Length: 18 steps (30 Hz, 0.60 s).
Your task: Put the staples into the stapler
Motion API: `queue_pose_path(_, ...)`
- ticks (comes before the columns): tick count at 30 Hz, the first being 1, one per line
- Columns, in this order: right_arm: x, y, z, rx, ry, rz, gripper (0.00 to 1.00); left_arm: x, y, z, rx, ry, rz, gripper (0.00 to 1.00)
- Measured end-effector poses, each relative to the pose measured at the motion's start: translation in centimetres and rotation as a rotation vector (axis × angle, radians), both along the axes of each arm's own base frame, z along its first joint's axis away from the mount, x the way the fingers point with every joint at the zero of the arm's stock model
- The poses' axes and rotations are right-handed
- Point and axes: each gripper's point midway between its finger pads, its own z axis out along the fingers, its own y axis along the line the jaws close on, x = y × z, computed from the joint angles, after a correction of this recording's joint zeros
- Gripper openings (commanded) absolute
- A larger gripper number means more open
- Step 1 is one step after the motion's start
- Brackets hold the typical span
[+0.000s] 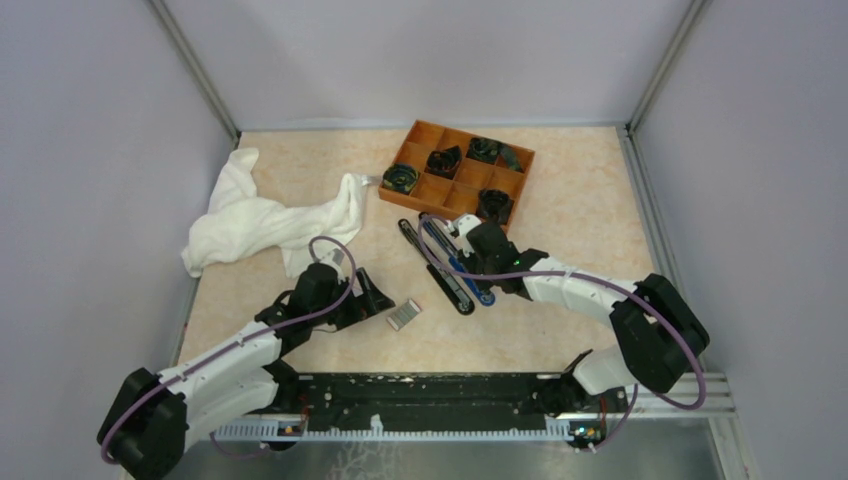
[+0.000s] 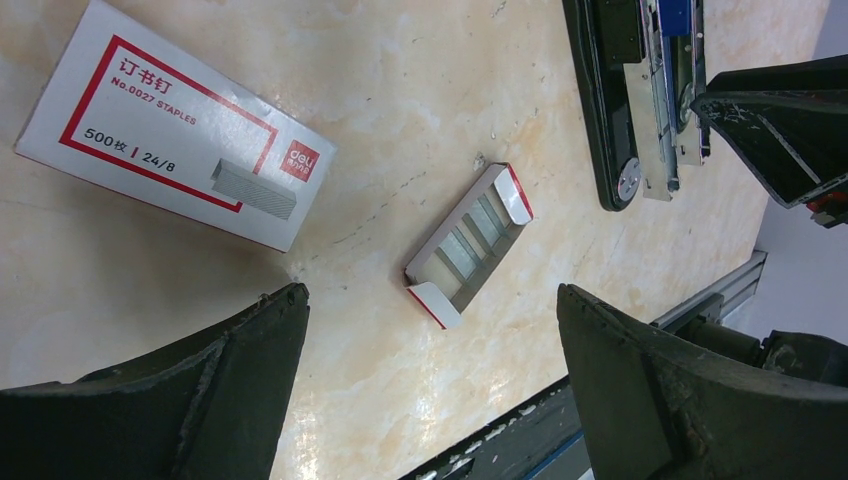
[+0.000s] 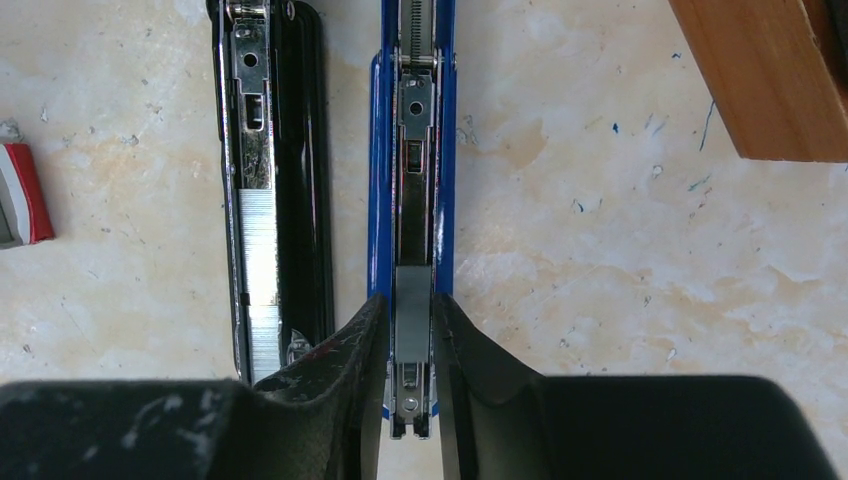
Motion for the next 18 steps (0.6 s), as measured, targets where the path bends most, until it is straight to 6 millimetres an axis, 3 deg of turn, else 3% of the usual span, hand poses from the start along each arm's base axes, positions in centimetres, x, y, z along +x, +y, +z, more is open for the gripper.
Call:
queue_pose_path(8,-0.5,-0.3,-0.3,-0.006,0.025,-0.012,0.33,0.0,-0.1,0.0,-0.004,0.001,-0.004,0.99)
queue_pose_path(18,0.0,-0.4,1.7,0.028,-0.025,-0.060,0.39,-0.1,-0.1,-0.1,-0.003,0.008,-0.008,0.99)
